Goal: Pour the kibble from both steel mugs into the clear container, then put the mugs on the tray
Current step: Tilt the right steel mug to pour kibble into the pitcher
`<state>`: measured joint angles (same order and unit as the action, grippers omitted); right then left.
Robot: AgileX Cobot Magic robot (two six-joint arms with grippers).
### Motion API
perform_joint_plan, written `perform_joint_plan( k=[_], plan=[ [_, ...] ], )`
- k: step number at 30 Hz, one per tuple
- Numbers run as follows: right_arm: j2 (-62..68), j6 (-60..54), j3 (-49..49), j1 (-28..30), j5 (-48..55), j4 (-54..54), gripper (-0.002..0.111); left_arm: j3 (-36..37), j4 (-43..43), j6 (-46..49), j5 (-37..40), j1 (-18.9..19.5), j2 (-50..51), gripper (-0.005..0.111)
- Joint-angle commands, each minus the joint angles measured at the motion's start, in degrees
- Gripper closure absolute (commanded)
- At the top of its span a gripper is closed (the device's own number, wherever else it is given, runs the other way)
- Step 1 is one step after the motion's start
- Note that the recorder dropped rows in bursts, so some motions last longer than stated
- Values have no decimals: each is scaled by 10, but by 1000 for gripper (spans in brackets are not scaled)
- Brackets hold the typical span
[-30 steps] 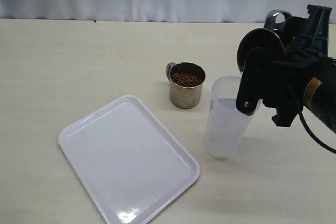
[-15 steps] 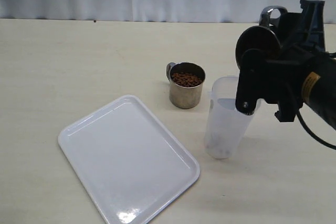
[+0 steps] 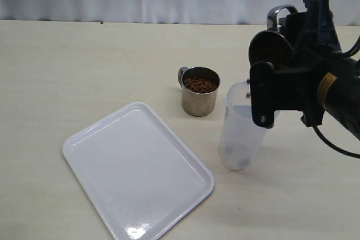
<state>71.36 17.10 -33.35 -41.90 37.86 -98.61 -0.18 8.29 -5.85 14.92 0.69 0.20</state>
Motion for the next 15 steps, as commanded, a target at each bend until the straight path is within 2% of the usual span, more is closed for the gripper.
perform_joint_plan(
  k=[1,15],
  plan=[
    [-2,-48,-6,-2,9,-13,103,2,0,0,-4,-1,-2,107],
    [-2,-131,-6,-2,-10,-13,103,2,0,0,-4,-1,-2,107]
  ],
)
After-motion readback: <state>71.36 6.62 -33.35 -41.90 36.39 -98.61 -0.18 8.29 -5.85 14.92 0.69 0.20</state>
